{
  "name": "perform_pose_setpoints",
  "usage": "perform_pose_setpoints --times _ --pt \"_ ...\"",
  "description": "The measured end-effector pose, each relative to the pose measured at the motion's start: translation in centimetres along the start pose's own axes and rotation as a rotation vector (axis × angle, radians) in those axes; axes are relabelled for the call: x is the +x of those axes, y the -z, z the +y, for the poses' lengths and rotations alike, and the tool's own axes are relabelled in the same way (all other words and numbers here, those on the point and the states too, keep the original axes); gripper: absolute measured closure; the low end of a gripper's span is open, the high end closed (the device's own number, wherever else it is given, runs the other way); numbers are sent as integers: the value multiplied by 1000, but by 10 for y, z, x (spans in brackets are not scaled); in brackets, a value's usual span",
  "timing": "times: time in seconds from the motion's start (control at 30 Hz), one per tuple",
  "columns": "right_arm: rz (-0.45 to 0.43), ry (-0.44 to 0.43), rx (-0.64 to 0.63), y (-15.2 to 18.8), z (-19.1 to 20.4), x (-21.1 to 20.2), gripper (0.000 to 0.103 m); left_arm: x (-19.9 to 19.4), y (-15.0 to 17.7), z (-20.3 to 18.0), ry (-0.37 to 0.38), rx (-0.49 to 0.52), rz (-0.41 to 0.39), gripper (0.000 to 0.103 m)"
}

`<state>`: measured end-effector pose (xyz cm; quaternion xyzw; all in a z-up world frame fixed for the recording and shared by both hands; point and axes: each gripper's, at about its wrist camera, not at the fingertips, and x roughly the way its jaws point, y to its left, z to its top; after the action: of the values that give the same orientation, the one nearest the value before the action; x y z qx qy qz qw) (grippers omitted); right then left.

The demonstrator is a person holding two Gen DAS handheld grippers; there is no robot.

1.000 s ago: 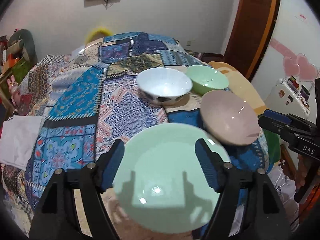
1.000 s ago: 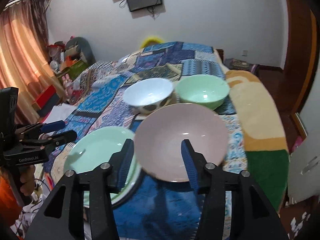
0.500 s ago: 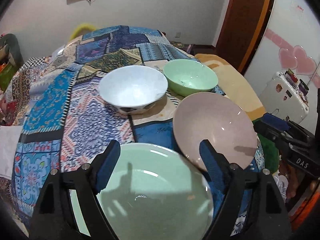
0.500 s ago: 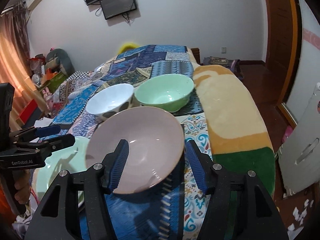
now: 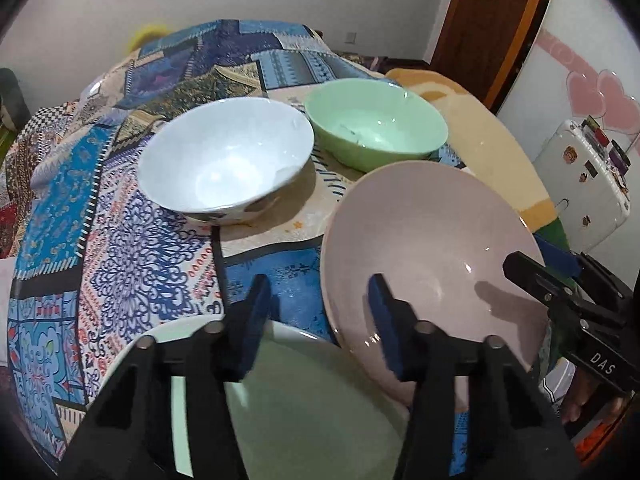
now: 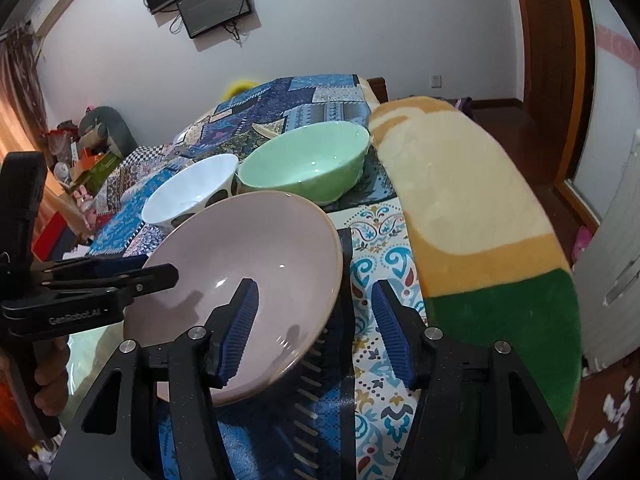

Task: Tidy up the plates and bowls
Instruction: 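Move the left tool forward to the rim of the pink bowl, then grasp the pink bowl rim with the left tool and lift it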

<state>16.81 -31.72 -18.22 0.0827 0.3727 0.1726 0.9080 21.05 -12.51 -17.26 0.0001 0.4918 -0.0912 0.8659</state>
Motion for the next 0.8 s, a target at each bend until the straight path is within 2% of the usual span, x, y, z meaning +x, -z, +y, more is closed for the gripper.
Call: perform_pose_setpoints --times 0.13,0.2,0.33,0.8 --pt "20 -23 19 3 -3 4 63 5 -1 -2 10 4 9 69" --pt "38 -39 26 4 -4 8 70 7 0 -4 17 11 18 77" --pt "37 -66 45 4 -6 10 77 9 2 -7 32 22 21 84" --pt "37 -48 78 -1 -3 9 78 -1 3 -10 45 -11 0 87"
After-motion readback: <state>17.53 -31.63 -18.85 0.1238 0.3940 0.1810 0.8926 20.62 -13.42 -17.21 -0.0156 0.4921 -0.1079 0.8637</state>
